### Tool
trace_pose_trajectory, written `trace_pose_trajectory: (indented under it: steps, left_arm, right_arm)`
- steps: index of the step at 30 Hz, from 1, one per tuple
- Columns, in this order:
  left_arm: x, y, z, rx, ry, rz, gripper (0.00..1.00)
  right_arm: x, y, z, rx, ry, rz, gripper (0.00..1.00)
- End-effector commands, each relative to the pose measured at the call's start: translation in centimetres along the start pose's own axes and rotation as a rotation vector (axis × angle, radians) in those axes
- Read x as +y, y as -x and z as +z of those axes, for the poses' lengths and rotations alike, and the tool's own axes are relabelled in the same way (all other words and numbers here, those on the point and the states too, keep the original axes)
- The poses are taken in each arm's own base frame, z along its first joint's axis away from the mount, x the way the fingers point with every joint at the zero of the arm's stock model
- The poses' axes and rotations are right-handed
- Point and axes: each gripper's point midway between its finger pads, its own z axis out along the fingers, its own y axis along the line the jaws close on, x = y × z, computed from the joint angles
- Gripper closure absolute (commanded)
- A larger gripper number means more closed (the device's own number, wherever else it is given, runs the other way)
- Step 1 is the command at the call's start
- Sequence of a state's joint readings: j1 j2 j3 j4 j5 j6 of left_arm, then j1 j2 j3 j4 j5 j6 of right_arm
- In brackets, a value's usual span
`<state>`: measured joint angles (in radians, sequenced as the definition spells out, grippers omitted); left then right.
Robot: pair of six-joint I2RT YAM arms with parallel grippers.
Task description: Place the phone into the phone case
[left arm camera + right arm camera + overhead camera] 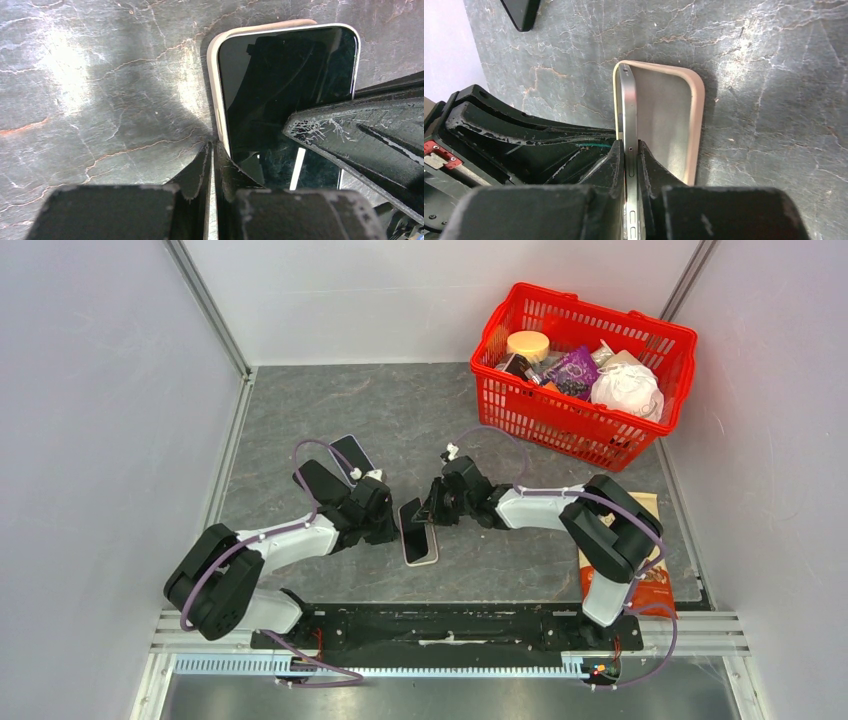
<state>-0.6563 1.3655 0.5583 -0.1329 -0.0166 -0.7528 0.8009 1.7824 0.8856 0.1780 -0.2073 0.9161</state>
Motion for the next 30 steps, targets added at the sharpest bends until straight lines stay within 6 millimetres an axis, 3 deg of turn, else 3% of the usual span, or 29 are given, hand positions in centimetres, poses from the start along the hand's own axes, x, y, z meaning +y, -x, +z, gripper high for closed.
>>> trace_pose_trajectory:
  steps: [1, 5, 8, 15, 23, 27, 30]
  left_arm:
    - [-1.1, 0.7, 0.0, -0.018, -0.025, -0.019, 0.91]
    - [-1.1, 0.7, -0.1, -0.019, -0.027, -0.018, 0.91]
    - [-1.1, 0.7, -0.1, -0.019, -0.025, -0.018, 0.91]
    - [-1.0, 0.6, -0.2, -0.019, -0.027, -0.018, 0.91]
    - [-1.2, 0.1, -0.2, -0.009, -0.037, -0.014, 0.91]
    - [-1.5, -0.3, -0.2, -0.002, -0.044, -0.011, 0.91]
    - [-1.7, -0.7, -0.3, 0.005, -0.049, -0.004, 0.92]
  right_arm:
    - [-2.9, -0.4, 0.0, 0.021, -0.175, -0.028, 0.81]
    - [-2.4, 0.4, -1.1, 0.011, -0.21, -0.058, 0.58]
    - [-1.5, 0.9, -1.6, 0.011, -0.194, -0.07, 0.51]
    - [0.1, 1.8, -3.2, -0.002, -0.19, -0.093, 0.46]
    - [-0.8, 2.4, -4.7, -0.026, -0.292, -0.125, 0.36]
    - [-1.6, 2.1, -5.5, -0.036, -0.33, -0.111, 0.38]
    - [-2.1, 0.6, -6.0, -0.02, -0.341, -0.101, 0.46]
